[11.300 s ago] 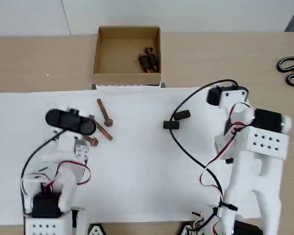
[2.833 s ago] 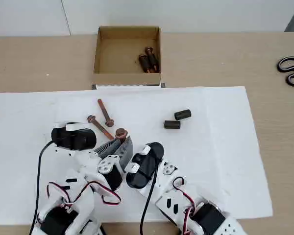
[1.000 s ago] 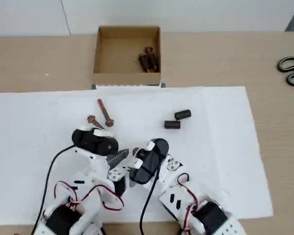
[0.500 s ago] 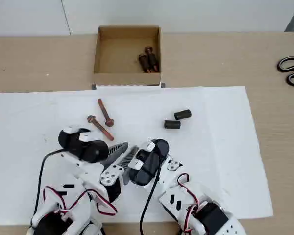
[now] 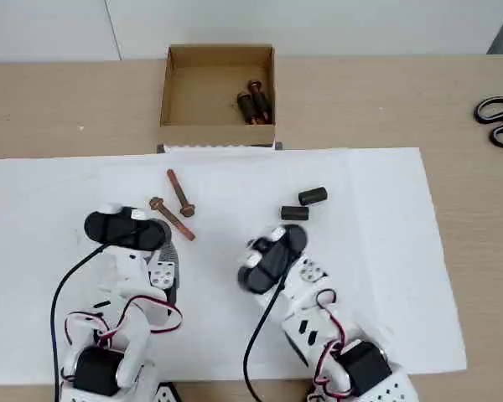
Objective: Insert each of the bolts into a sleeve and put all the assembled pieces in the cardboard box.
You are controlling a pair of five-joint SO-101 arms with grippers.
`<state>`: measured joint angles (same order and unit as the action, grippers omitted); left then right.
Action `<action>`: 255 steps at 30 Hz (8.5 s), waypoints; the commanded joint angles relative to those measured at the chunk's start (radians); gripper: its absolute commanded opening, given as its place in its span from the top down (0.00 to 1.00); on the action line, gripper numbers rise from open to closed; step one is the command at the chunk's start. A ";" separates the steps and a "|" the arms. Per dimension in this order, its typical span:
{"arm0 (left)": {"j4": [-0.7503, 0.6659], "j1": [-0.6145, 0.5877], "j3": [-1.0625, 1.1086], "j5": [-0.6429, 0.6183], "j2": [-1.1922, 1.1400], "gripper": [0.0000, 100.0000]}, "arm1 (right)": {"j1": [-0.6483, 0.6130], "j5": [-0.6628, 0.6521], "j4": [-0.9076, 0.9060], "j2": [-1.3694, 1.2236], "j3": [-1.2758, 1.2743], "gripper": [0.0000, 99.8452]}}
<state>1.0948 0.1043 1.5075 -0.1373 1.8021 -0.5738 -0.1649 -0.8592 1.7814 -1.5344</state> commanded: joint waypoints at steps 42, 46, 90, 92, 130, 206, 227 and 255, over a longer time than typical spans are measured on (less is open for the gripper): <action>-0.222 -0.089 0.173 0.006 0.008 0.99 | 0.228 -0.482 0.470 -2.305 1.982 1.00; -0.222 -0.089 0.173 0.006 0.008 0.99 | 0.202 -0.532 0.470 -2.425 2.113 1.00; -0.221 -0.091 0.173 0.006 0.008 0.99 | 0.251 -0.301 -0.579 -2.153 2.297 0.99; -0.221 -0.091 0.173 0.006 0.008 0.99 | 0.263 -0.241 -0.665 -2.143 2.297 0.99; -0.221 -0.132 0.173 0.006 0.008 0.99 | 0.246 -0.802 -0.826 -2.069 1.867 0.85; 0.199 -0.137 -0.262 0.226 0.000 0.99 | 0.461 -0.235 -0.819 -1.264 1.194 1.00; 0.491 -0.130 -1.290 -0.066 -1.185 0.99 | 0.608 -0.011 -0.816 -1.156 1.002 1.00; 0.359 -0.044 -1.468 -0.652 -1.804 0.86 | 0.780 -0.002 -0.816 -1.020 1.003 1.00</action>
<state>1.4737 0.0445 0.0713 -0.7864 -0.0054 0.1949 -0.1757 -1.6771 0.7350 -0.5355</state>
